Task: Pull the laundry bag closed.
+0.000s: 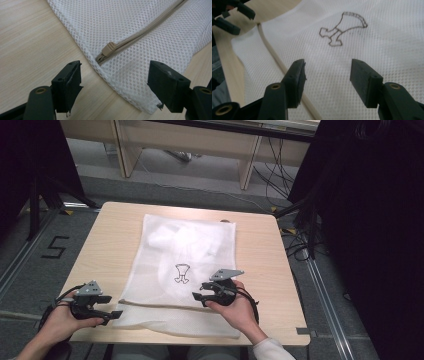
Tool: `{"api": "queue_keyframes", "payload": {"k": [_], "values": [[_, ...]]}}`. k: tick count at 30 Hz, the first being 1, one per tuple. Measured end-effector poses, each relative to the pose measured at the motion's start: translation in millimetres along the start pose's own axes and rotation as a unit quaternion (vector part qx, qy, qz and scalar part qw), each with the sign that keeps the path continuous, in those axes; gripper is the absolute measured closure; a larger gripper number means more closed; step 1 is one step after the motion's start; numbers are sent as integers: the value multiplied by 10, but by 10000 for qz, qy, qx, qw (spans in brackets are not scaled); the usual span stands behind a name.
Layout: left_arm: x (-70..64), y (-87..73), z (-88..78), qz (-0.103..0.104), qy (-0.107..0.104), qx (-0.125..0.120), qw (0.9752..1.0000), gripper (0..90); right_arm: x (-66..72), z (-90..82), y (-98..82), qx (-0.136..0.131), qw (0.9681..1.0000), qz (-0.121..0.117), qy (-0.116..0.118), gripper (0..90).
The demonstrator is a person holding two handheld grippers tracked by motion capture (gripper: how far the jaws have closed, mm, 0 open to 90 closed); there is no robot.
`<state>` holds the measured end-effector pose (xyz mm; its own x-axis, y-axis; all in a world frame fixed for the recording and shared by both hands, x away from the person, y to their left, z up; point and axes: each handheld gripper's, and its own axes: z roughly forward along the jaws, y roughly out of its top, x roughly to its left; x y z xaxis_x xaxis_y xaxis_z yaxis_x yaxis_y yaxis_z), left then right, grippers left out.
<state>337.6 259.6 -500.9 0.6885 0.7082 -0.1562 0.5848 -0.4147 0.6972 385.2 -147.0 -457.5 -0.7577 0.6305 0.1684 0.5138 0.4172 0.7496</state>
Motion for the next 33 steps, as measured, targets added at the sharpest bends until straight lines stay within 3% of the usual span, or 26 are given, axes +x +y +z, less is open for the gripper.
{"api": "queue_keyframes", "payload": {"k": [4, 6, 9, 11, 19, 25, 26, 27, 28, 30, 32, 33], "values": [[-5, -6, 9, -61, 10, -33, 10000, 265, 50, 80, 112, -66, 9998, -199, 36, 501], [1, -2, 5, 43, -15, -28, 10000, 265, 62, 109, 133, -64, 9995, -284, 107, 511], [3, -6, 6, 41, -24, -62, 10000, 265, 125, 187, 178, 47, 9993, -302, 195, 548], [-3, -5, 3, -59, 18, -3, 10000, 265, 185, 276, 216, 201, 9987, -241, 403, 568], [1, -5, 5, -63, -11, 41, 10000, 264, 280, 409, 335, 350, 9974, -286, 563, 616], [3, -6, 2, -28, -8, 2, 10000, 264, 369, 493, 415, 497, 9972, -191, 516, 659], [4, -9, 5, -45, -31, -30, 10000, 265, 385, 526, 434, 513, 9971, -292, 485, 659], [4, -9, 5, -45, -31, -30, 10000, 265, 409, 531, 437, 555, 9974, -207, 417, 662], [2, -11, 10, -66, -31, -65, 10000, 265, 417, 556, 437, 436, 9980, -219, 399, 662], [-8, -12, 19, -145, -30, -122, 9998, 265, 409, 558, 446, 502, 9975, -287, 417, 662], [8, -12, 7, -67, -25, -44, 10000, 265, 421, 572, 461, 432, 9972, -386, 478, 655], [6, -13, 10, -85, -20, -57, 9999, 266, 446, 581, 460, 389, 9973, -326, 529, 648]]}}
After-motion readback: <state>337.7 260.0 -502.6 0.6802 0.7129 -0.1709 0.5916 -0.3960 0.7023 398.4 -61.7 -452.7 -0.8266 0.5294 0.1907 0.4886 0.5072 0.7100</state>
